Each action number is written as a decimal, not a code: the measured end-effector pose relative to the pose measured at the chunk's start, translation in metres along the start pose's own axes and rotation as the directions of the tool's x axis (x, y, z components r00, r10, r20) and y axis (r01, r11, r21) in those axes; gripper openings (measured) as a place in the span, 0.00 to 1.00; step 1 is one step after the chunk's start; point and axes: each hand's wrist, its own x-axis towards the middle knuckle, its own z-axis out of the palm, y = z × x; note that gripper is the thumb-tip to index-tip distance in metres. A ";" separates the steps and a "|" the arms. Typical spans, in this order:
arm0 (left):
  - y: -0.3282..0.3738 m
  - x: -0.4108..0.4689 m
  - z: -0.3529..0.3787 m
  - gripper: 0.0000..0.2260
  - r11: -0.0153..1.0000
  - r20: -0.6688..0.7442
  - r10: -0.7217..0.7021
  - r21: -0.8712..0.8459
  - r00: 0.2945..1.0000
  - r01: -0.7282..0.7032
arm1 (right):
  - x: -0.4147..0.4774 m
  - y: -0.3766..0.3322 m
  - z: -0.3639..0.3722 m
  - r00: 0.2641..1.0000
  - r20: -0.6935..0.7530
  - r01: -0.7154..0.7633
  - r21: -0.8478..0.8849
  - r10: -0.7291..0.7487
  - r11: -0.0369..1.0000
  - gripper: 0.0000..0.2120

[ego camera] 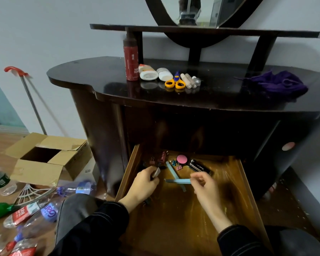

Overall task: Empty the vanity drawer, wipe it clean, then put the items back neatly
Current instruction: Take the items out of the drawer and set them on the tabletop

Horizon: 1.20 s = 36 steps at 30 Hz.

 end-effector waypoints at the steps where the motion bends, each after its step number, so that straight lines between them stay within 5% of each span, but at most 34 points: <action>1: 0.004 -0.003 -0.003 0.10 1.000 0.016 0.009 -0.028 1.000 -0.009 | -0.007 -0.005 -0.004 1.000 0.000 -0.003 0.018 0.003 1.000 0.06; 6: 0.056 -0.020 -0.041 0.12 0.982 -0.036 0.147 -0.118 0.989 -0.150 | -0.026 -0.065 -0.030 0.973 -0.035 0.226 -0.017 -0.227 0.974 0.05; 11: 0.137 -0.023 -0.100 0.07 0.889 -0.137 0.328 -0.290 0.935 -0.355 | -0.019 -0.172 -0.062 0.866 -0.122 0.494 0.053 -0.485 0.868 0.04; 16: 0.210 0.017 -0.149 0.02 0.854 -0.229 0.409 -0.244 0.883 -0.459 | 0.014 -0.265 -0.099 0.760 -0.289 0.640 0.178 -0.582 0.747 0.05; 20: 0.241 0.068 -0.152 0.09 0.890 -0.226 0.265 -0.318 0.937 -0.328 | 0.065 -0.276 -0.114 0.822 -0.416 0.515 0.254 -0.388 0.819 0.05; 24: 0.250 0.104 -0.141 0.04 0.875 -0.178 0.153 -0.433 0.972 -0.217 | 0.115 -0.254 -0.129 0.865 -0.488 0.312 0.345 -0.115 0.885 0.06; 28: 0.247 0.120 -0.135 0.06 0.807 -0.176 0.200 -0.528 0.964 -0.264 | 0.148 -0.233 -0.134 0.844 -0.522 0.266 0.211 -0.122 0.941 0.08; 32: 0.236 0.126 -0.138 0.07 0.687 -0.129 0.186 -0.692 0.974 -0.222 | 0.160 -0.240 -0.122 0.928 -0.309 0.187 -0.095 -0.207 0.978 0.05; 36: 0.234 0.131 -0.139 0.07 0.756 -0.133 0.162 -0.621 0.978 -0.210 | 0.157 -0.246 -0.110 0.968 -0.005 0.235 -0.323 -0.250 0.917 0.09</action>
